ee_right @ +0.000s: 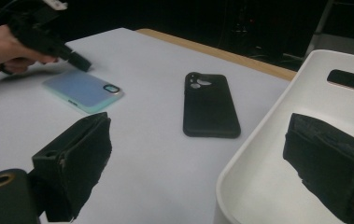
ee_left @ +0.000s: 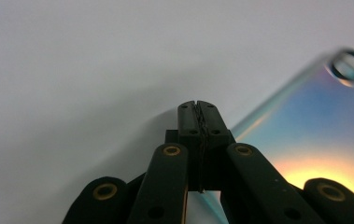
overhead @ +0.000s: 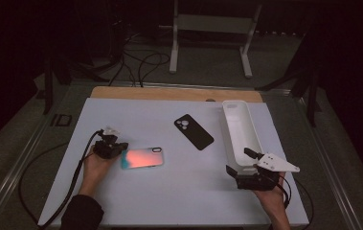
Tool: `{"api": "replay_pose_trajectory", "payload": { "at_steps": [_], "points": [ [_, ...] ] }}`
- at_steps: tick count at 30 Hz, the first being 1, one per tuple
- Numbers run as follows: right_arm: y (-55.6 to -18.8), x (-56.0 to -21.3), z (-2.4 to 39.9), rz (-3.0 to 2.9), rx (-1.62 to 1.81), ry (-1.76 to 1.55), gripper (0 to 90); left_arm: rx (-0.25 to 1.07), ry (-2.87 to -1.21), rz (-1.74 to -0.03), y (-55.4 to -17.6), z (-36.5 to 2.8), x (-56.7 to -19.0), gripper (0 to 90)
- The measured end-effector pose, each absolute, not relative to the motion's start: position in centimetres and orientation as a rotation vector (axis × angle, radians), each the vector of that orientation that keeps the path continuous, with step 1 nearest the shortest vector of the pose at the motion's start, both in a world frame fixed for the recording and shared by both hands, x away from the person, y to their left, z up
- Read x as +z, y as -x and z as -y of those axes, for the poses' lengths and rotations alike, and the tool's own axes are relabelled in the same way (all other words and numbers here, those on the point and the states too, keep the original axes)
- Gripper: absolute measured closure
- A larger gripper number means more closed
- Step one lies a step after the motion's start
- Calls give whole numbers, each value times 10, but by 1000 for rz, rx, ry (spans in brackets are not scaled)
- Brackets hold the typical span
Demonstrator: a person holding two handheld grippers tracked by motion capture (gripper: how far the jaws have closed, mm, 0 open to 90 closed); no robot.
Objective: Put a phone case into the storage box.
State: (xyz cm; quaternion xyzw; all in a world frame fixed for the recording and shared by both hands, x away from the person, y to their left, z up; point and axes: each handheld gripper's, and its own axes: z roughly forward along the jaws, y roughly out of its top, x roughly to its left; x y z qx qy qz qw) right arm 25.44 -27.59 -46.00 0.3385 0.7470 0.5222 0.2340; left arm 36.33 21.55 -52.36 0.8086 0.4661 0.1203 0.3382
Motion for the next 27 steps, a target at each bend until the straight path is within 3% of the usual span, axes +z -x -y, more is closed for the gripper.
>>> {"api": "replay_pose_trajectory", "payload": {
  "at_steps": [6, 11, 15, 18, 20, 21, 24, 27],
  "points": [
    [-255, -460, 276, -2048, 1435, -927, 72, 304, -2124, -1169, -336, -210, -523, 900],
    [-255, -461, 271, -2057, 1436, -916, 72, 298, -2104, -1176, -335, -210, -525, 895],
    [-255, -461, 273, -2055, 1432, -919, 72, 343, -2002, -1222, -329, -215, -516, 864],
    [-255, -462, 274, -2051, 1438, -925, 72, 445, -1872, -1132, -308, -222, -491, 733],
    [-254, -461, 274, -2049, 1440, -918, 72, 465, -1853, -1100, -301, -225, -486, 645],
    [-254, -461, 274, -2049, 1440, -918, 72, 486, -1836, -1059, -292, -227, -480, 645],
    [-254, -462, 273, -2051, 1444, -913, 72, 527, -1799, -1009, -271, -234, -471, 500],
    [-254, -461, 272, -2048, 1448, -905, 72, 582, -1783, -994, -255, -238, -466, 256]
  ]
}}
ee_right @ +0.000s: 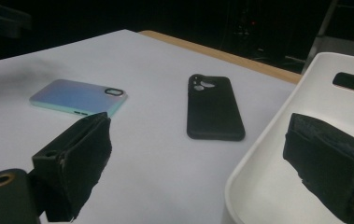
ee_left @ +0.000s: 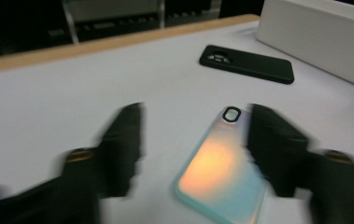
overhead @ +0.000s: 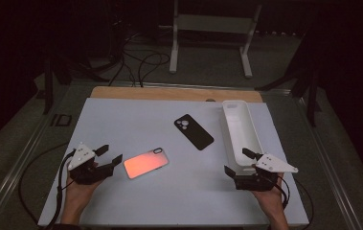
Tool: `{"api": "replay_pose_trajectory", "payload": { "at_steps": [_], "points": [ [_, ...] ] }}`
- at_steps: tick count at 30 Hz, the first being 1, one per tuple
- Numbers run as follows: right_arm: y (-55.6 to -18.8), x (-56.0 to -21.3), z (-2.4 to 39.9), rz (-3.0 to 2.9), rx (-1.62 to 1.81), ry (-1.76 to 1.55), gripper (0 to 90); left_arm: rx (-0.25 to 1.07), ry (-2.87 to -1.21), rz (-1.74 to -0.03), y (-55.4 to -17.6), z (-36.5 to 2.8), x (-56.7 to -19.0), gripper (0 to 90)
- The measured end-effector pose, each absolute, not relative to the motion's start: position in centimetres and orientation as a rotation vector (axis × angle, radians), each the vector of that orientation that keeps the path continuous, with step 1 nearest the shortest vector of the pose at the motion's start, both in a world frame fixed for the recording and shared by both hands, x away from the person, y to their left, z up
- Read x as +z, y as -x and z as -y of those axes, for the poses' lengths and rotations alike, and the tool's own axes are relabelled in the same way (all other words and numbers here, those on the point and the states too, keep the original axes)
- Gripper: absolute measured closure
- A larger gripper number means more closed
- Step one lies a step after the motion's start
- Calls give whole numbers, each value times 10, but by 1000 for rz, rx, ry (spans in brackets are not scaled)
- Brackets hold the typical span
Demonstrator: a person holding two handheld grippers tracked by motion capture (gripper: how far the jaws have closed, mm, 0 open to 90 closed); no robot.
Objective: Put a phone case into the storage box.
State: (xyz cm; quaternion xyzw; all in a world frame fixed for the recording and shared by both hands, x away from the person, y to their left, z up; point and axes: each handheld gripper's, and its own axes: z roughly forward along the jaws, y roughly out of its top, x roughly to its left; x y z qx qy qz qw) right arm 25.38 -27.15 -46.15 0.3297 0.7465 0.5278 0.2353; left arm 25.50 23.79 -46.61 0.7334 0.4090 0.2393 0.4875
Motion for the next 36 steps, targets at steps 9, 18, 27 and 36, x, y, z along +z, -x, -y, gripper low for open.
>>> {"api": "replay_pose_trajectory", "payload": {
  "at_steps": [9, 18, 27, 36],
  "points": [
    [-254, -464, 274, -2016, 1507, -904, 72, 559, -1733, -967, -239, -241, -464, 7],
    [-255, -466, 276, -2017, 1490, -916, 72, 571, -1774, -954, -240, -235, -465, 6],
    [-255, -467, 274, -2024, 1483, -921, 72, 475, -1957, -974, -265, -221, -467, 5],
    [-256, -467, 275, -2026, 1478, -928, 72, 407, -2104, -935, -293, -205, -475, 10]
  ]
}}
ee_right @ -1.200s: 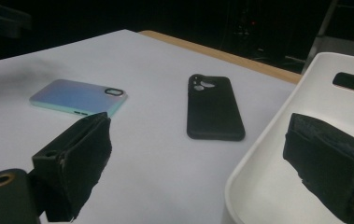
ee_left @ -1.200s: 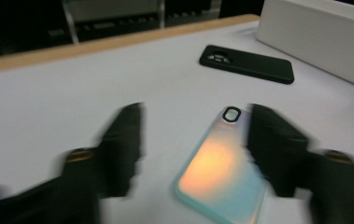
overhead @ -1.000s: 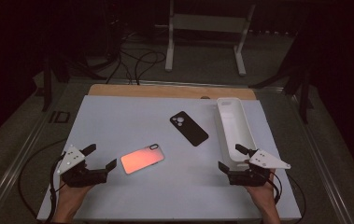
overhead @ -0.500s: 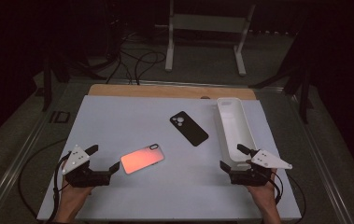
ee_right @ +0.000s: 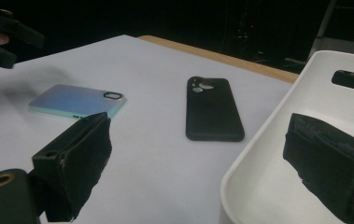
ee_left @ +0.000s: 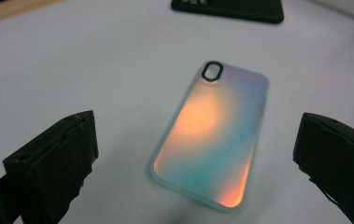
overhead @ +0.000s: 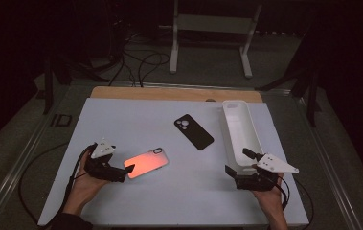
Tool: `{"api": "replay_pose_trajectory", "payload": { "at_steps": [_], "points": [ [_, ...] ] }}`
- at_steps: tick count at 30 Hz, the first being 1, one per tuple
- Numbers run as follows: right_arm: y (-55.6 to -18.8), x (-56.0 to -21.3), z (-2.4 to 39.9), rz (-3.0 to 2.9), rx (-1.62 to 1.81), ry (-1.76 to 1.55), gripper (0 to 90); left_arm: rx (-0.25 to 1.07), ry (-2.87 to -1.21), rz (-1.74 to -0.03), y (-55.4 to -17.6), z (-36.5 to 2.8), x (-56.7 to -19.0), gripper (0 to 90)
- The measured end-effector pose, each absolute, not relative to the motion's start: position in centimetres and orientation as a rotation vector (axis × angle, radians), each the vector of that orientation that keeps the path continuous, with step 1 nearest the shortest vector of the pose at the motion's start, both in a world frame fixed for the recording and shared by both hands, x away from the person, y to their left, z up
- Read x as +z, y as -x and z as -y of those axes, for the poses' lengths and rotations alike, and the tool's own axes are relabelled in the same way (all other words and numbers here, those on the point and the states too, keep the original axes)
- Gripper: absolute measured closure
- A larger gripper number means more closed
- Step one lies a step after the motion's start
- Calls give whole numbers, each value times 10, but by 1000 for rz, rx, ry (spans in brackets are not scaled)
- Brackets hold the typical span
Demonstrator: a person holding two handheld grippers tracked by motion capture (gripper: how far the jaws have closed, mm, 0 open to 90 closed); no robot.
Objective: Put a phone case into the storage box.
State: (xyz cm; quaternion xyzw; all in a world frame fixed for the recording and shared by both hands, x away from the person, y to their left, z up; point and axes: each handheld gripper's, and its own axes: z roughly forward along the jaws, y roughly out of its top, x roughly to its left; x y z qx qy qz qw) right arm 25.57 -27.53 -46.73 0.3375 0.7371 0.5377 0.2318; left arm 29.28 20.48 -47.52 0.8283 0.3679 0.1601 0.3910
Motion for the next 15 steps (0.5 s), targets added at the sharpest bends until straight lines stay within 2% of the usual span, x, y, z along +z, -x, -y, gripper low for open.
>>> {"api": "replay_pose_trajectory", "payload": {
  "at_steps": [15],
  "points": [
    [-257, -469, 275, -2043, 1469, -931, 72, 300, -2406, -862, -319, -166, -504, 25]
  ]
}}
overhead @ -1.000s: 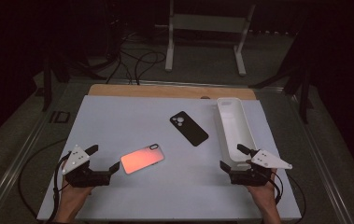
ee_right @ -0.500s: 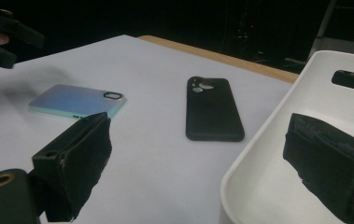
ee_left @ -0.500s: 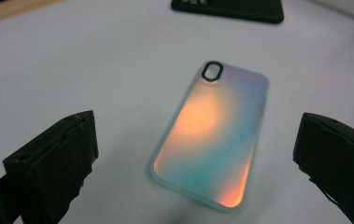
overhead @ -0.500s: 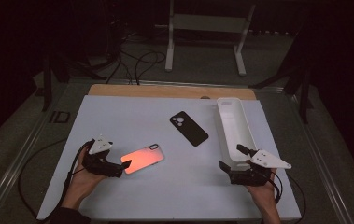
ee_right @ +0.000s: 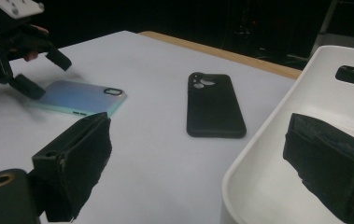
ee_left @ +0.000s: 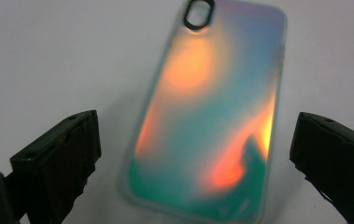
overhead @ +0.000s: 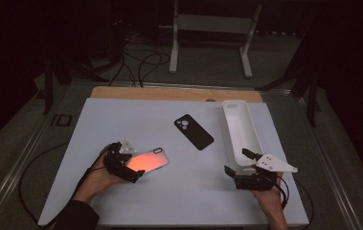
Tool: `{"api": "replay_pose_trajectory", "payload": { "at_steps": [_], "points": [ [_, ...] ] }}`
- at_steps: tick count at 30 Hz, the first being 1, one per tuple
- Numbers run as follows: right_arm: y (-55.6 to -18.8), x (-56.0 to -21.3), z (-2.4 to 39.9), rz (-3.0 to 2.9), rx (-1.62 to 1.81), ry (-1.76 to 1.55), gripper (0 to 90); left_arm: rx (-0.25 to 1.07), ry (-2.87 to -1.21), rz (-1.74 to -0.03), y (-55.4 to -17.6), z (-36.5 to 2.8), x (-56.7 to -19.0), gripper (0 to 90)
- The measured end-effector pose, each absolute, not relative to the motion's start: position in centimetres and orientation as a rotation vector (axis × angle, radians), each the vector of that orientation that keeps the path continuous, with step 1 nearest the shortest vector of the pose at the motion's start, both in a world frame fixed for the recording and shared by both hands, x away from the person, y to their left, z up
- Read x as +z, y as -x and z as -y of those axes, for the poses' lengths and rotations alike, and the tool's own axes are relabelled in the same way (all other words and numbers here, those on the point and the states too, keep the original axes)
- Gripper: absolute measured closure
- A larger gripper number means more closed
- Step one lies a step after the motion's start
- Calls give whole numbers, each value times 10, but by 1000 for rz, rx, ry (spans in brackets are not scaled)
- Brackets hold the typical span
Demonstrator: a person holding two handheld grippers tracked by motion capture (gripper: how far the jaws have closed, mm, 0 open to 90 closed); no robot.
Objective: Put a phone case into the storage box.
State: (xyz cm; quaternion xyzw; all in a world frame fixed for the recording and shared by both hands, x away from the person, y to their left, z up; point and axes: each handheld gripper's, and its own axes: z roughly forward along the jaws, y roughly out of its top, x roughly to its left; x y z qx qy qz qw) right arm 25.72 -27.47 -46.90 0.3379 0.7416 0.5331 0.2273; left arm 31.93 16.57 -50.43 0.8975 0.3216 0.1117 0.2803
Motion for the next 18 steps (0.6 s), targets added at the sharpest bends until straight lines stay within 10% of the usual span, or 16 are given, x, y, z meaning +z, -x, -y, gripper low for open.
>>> {"api": "replay_pose_trajectory", "payload": {
  "at_steps": [18],
  "points": [
    [-257, -469, 276, -2038, 1471, -936, 72, 204, -2492, -876, -324, -161, -517, 84]
  ]
}}
